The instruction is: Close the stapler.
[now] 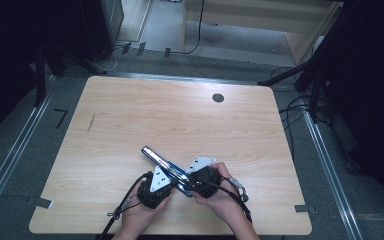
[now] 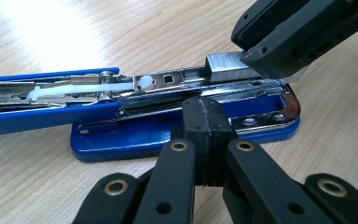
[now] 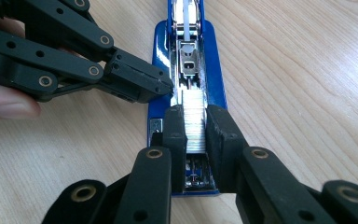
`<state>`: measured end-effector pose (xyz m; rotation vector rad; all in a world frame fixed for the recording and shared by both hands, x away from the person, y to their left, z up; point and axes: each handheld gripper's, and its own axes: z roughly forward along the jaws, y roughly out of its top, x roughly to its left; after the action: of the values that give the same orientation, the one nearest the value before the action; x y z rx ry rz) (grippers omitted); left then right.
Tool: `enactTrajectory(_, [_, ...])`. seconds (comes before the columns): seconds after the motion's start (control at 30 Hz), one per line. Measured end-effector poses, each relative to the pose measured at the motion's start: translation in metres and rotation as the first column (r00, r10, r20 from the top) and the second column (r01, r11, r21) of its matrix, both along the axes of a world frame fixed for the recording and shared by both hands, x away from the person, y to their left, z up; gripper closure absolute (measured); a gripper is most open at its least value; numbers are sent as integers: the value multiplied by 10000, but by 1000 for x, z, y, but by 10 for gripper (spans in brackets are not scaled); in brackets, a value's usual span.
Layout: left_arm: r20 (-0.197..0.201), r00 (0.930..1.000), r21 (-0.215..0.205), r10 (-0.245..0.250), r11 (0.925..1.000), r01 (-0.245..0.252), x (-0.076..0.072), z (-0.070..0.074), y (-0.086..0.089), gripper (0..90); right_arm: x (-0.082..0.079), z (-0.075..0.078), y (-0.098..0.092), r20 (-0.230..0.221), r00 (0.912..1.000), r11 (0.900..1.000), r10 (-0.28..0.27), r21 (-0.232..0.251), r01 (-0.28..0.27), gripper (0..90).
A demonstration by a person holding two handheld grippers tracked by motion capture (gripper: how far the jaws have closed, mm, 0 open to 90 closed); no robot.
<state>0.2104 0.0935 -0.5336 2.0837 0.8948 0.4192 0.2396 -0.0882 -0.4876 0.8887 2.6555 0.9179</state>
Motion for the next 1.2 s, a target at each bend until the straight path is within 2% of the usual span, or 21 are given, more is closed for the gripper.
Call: enactTrajectory(1.2, [8, 10000, 10, 4, 10000, -4, 0, 0, 0, 900, 4, -1, 1, -138, 9999, 9998, 29, 186, -26, 801])
